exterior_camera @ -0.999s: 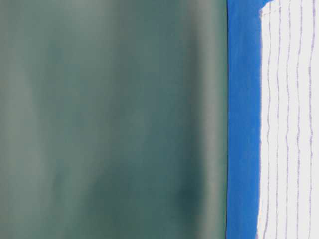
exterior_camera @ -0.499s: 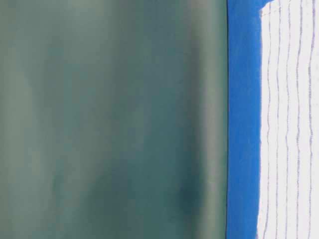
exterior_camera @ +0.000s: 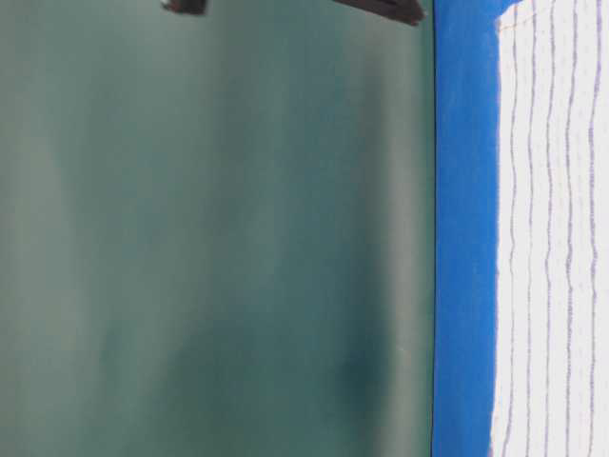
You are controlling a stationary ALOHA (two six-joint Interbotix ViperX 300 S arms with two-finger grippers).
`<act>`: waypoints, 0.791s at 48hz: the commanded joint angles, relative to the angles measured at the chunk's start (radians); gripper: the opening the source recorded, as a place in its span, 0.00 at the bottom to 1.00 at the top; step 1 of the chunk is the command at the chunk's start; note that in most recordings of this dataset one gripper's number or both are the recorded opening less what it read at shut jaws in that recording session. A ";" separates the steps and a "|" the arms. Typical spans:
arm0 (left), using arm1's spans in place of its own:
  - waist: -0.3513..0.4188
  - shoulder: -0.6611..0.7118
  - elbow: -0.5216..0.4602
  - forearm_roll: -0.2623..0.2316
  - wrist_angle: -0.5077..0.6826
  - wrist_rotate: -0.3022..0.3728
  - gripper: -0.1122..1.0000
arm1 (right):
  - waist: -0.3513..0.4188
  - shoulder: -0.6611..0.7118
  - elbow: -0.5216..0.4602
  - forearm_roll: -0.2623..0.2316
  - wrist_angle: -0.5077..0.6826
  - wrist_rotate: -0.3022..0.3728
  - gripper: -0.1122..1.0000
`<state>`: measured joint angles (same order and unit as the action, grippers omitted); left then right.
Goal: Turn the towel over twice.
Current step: 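Pinch the towel's far corners with both grippers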
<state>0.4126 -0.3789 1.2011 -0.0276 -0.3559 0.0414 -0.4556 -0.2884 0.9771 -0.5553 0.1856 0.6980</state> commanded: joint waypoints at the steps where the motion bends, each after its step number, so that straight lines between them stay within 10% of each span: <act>1: 0.015 0.078 -0.035 0.002 -0.040 0.006 0.78 | -0.003 0.034 -0.028 -0.002 -0.011 0.000 0.65; 38: 0.078 0.454 -0.117 0.000 -0.198 0.006 0.76 | -0.051 0.258 -0.032 -0.003 -0.206 0.000 0.65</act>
<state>0.4878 0.0782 1.0983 -0.0276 -0.5461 0.0460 -0.5001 -0.0245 0.9557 -0.5568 -0.0092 0.6980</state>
